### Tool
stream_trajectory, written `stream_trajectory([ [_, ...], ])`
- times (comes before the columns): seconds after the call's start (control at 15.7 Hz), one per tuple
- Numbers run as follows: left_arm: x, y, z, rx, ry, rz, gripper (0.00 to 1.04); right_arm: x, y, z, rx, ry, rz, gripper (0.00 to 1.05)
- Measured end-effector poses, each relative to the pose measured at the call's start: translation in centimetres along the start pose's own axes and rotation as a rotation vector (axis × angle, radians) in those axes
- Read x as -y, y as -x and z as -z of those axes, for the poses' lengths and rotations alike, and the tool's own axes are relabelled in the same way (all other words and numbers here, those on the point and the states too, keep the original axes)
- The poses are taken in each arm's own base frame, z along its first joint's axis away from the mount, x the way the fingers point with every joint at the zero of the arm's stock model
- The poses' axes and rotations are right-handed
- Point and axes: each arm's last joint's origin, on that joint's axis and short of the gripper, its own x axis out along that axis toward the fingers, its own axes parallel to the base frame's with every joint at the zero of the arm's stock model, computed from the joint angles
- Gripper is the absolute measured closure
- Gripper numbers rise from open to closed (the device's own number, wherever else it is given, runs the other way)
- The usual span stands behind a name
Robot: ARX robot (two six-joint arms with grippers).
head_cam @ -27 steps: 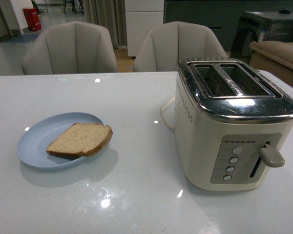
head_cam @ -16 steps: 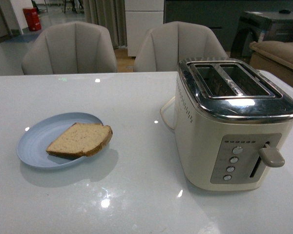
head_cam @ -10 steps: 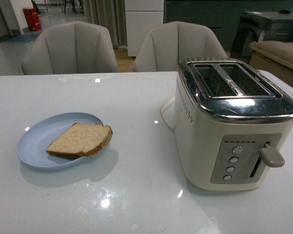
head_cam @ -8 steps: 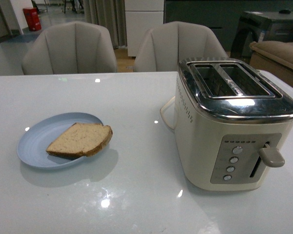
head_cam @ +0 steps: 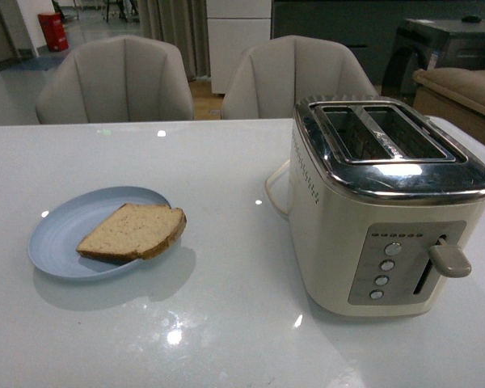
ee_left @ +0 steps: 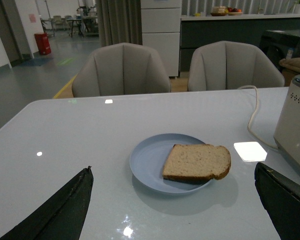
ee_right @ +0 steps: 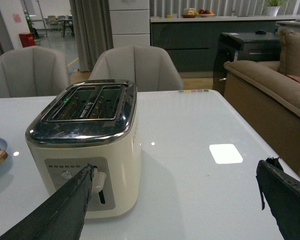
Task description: Left arm holds plate, right arm toasts bread
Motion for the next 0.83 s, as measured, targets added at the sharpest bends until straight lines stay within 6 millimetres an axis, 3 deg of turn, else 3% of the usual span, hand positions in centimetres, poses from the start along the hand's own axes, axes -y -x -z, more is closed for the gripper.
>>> stream_trajectory([
  [0.51, 0.0, 0.0, 0.0, 0.0, 0.0, 0.0, 0.07, 0.0, 0.0, 0.0, 0.0, 0.0, 0.0, 0.06],
  [0.7, 0.33, -0.14, -0.04, -0.233, 0.037, -0.044, 0.07, 0.0, 0.0, -0.01, 0.001, 0.001, 0.0, 0.06],
  [0.83, 0.53, -0.14, -0.35, -0.223, 0.05, -0.034, 0.07, 0.0, 0.0, 0.0, 0.0, 0.0, 0.0, 0.06],
])
